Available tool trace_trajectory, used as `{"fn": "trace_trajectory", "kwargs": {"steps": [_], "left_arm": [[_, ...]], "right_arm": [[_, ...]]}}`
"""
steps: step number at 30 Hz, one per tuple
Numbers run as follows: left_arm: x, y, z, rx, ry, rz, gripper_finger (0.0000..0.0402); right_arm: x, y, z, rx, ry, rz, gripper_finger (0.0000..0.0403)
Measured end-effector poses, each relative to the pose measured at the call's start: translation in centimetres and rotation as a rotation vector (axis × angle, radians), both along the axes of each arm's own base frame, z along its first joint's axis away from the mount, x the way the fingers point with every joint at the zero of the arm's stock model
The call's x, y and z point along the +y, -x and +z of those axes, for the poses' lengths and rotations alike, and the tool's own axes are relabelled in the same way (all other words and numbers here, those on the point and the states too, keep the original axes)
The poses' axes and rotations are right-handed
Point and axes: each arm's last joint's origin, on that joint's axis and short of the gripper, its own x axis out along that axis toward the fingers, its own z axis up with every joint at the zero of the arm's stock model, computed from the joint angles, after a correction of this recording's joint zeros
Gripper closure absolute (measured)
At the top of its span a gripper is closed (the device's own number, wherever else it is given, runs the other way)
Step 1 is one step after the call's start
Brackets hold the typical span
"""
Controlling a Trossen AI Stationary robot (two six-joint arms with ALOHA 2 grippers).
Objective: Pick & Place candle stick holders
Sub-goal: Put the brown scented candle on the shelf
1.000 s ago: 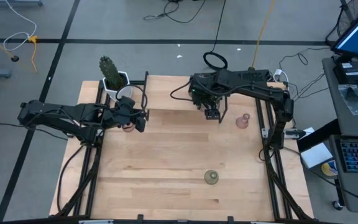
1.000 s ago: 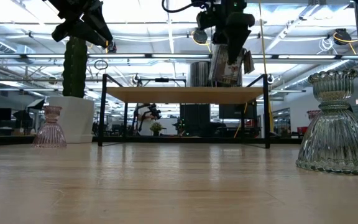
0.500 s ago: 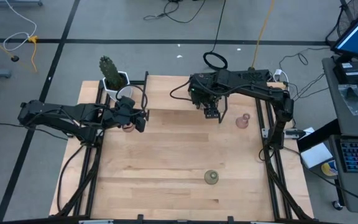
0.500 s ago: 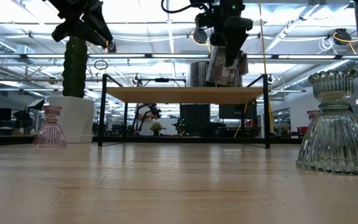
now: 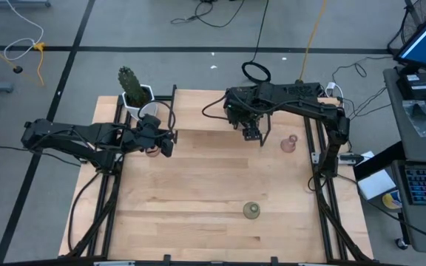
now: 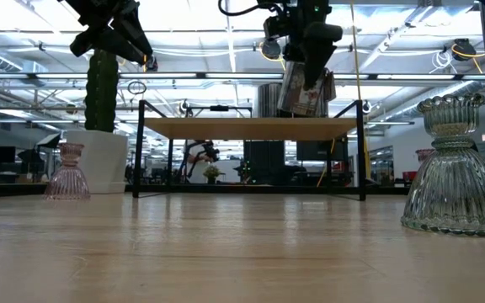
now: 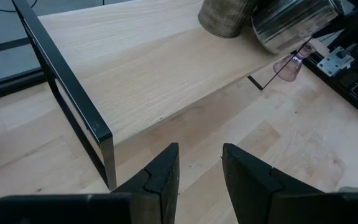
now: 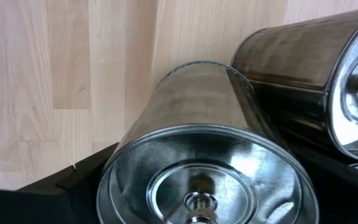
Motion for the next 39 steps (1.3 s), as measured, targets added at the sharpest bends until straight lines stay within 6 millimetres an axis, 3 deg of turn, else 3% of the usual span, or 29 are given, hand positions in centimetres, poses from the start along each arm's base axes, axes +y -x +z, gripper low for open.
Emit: {"fn": "trace_trajectory", "kwargs": {"steps": [39], "left_arm": [[0.00, 0.00, 0.00, 0.000, 0.000, 0.000, 0.0279]], "right_arm": [[-0.14, -0.23, -0.53, 0.009, 0.053, 0.011, 0.0025]]}}
